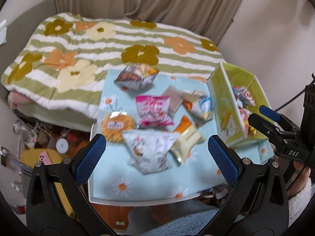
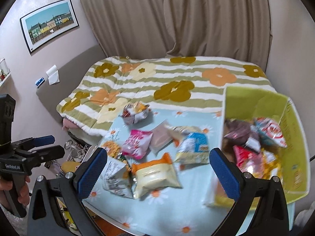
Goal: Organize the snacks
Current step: 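Move both grippers back over the remaining snacks on the table, then grasp the white corn roll bag with the left gripper while the right grasps the orange-topped bread, then carry both held snacks over the cardboard box and open both grippers, then move both grippers back over the remaining snacks on the table, then grasp the wrapped waffle cookie with the left gripper while the right grasps the pink candy bag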
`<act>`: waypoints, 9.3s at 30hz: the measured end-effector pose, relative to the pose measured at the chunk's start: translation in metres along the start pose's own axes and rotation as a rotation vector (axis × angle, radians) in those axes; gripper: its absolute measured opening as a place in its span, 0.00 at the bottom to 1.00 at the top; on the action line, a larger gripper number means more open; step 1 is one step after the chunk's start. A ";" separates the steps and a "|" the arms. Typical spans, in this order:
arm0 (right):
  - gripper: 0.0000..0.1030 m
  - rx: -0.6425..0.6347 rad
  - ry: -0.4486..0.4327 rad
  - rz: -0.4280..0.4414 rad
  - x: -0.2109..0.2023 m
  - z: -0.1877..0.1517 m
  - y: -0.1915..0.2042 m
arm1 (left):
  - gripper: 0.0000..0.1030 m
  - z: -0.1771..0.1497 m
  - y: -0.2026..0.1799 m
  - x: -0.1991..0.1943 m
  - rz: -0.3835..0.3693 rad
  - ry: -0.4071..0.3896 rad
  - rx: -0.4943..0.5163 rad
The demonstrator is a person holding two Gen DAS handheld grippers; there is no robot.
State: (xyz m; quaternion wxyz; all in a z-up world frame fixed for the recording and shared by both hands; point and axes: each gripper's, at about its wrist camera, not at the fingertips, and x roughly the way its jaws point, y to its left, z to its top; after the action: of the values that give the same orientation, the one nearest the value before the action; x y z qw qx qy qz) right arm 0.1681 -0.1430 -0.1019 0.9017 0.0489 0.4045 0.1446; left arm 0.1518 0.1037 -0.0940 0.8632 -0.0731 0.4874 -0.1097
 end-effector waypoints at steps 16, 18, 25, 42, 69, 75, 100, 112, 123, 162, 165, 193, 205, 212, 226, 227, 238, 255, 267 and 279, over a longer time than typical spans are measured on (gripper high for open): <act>1.00 -0.034 0.132 0.010 0.082 -0.067 -0.001 | 0.99 -0.074 0.023 0.109 -0.104 0.120 -0.022; 1.00 -0.108 0.120 0.016 0.088 -0.069 0.004 | 0.99 -0.076 0.020 0.120 -0.099 0.111 -0.012; 1.00 -0.140 0.163 0.061 0.114 -0.071 0.002 | 0.98 -0.077 0.015 0.146 -0.073 0.109 -0.020; 1.00 -0.152 0.216 0.110 0.149 -0.064 -0.006 | 0.61 -0.075 0.012 0.156 -0.029 0.081 -0.006; 1.00 -0.359 0.268 0.053 0.189 -0.069 0.017 | 0.46 -0.079 0.022 0.121 -0.004 0.047 -0.022; 0.89 -0.416 0.282 0.025 0.197 -0.085 0.021 | 0.46 -0.080 0.024 0.113 -0.005 0.038 -0.021; 0.76 -0.092 0.024 -0.059 0.026 0.000 0.004 | 0.46 -0.007 -0.019 0.024 -0.124 -0.161 0.135; 0.76 0.045 -0.061 -0.197 -0.059 0.006 -0.110 | 0.46 0.046 -0.161 0.039 -0.232 -0.193 0.279; 0.76 0.099 -0.039 -0.202 -0.087 0.004 -0.222 | 0.46 0.046 -0.300 0.118 -0.271 -0.066 0.315; 0.99 0.156 0.073 -0.148 -0.047 -0.033 -0.245 | 1.00 0.024 -0.294 0.122 -0.171 0.064 0.305; 0.99 0.172 0.071 -0.134 -0.044 -0.036 -0.249 | 1.00 0.023 -0.290 0.121 -0.175 0.057 0.278; 1.00 0.080 0.149 -0.196 -0.022 -0.046 -0.248 | 1.00 0.020 -0.285 0.115 -0.174 0.021 0.222; 1.00 0.013 0.100 -0.213 -0.031 -0.044 -0.244 | 1.00 0.035 -0.297 0.121 -0.203 0.006 0.245; 1.00 0.038 0.062 -0.190 -0.035 -0.042 -0.246 | 1.00 0.038 -0.287 0.129 -0.216 0.023 0.209; 1.00 0.052 0.096 -0.158 -0.041 -0.028 -0.234 | 1.00 0.035 -0.262 0.103 -0.142 0.001 0.133; 1.00 0.060 0.089 -0.154 -0.042 -0.027 -0.233 | 1.00 0.033 -0.258 0.099 -0.133 -0.003 0.123; 1.00 -0.090 -0.084 -0.198 -0.062 -0.019 -0.159 | 1.00 0.017 -0.171 0.051 -0.097 -0.081 0.033; 1.00 0.018 -0.073 -0.073 -0.005 -0.010 0.009 | 1.00 0.004 0.037 0.012 -0.041 -0.048 0.015; 1.00 0.136 0.064 -0.032 0.076 -0.013 0.051 | 1.00 0.004 0.088 0.091 -0.131 0.126 0.043; 1.00 0.154 0.203 -0.010 0.158 -0.019 0.048 | 0.99 0.010 0.091 0.184 -0.085 0.254 0.095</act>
State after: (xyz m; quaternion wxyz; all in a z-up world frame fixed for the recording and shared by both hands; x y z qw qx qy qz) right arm 0.2426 -0.0500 -0.2178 0.8504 0.1009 0.5039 0.1127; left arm 0.2634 0.1439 -0.2617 0.7917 -0.0381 0.5834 -0.1773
